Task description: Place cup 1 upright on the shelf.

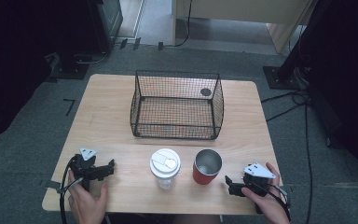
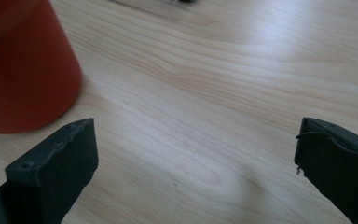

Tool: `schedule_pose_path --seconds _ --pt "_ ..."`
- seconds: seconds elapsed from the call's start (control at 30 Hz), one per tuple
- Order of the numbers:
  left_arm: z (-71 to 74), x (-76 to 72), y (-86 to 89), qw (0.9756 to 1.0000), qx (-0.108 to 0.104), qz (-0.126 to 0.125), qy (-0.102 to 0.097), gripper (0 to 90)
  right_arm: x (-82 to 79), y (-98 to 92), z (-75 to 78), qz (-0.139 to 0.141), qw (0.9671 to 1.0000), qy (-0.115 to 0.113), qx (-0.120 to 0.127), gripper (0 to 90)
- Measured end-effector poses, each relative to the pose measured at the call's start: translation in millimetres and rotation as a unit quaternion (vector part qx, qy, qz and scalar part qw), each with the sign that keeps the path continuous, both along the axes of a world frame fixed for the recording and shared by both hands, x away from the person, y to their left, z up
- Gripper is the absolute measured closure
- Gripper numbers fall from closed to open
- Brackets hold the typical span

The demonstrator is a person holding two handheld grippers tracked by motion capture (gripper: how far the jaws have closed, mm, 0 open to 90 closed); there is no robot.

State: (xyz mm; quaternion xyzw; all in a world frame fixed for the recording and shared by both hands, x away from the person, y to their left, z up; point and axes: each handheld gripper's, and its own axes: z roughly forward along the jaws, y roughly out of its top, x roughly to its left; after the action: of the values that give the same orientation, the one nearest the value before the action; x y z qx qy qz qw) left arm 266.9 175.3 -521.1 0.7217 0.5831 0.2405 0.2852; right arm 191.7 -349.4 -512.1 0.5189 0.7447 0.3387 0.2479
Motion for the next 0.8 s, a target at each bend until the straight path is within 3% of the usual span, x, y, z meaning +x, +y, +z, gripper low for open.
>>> schedule_pose_path --seconds 0.23,0.8 --pt "0.0 0.0 0.0 1.0000 0.000 0.000 0.000 0.0 -2.3 9.8 3.3 0.031 0.9995 -0.011 -0.001 0.0" --pt "0.0 0.0 0.0 1.0000 0.000 0.000 0.000 0.0 -5.3 35.8 15.8 0.094 0.9945 -0.035 0.030 0.0"
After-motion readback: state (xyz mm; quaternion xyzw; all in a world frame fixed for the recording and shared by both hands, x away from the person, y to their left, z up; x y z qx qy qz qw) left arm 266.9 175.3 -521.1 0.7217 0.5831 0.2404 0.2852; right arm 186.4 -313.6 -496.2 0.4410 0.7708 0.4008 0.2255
